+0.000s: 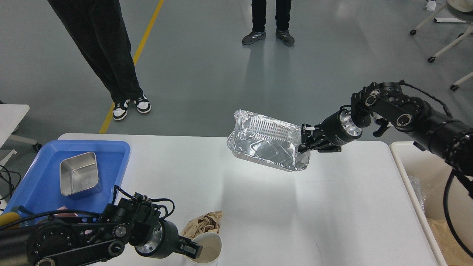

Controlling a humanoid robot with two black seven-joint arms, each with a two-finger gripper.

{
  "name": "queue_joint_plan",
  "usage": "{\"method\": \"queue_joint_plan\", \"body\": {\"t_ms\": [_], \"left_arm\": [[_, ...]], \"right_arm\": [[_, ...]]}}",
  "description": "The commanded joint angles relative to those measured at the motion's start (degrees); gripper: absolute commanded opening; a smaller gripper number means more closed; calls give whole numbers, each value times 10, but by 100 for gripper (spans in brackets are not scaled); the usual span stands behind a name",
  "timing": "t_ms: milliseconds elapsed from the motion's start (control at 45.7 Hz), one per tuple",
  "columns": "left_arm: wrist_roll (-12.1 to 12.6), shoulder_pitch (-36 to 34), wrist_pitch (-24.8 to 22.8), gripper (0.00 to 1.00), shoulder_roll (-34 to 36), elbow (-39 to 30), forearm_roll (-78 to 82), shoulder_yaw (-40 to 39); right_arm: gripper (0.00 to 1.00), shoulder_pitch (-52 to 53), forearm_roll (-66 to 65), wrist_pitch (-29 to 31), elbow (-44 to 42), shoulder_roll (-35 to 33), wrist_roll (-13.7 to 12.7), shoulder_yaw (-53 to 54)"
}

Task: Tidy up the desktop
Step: 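Reach the left gripper to the white paper cup and grasp it, then lift the paper cup with the left gripper over the foil tray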

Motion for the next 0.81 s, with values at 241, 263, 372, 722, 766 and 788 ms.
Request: {"method": "queue_joint_plan", "body": {"t_ms": [241,263,372,722,766,788], "left_arm": [[1,-3,-36,0,-4,3,-2,-6],[1,-4,-41,0,-2,2,-3,-8],[2,-16,-62,0,1,-7,-9,-29],[34,-166,-251,0,14,-16,-154,-243],[39,-207,-251,0,25,-15,-195,-244],[39,-229,-251,0,32,-13,-217,-243]], "right_arm": [[0,1,0,0,0,0,0,0],[0,1,0,0,0,1,0,0],[0,0,0,0,0,2,0,-1],[0,-1,-5,0,-1,2,0,-1],[0,-1,-5,0,-1,2,0,-1],[0,-1,-5,0,-1,2,-1,-1]]}}
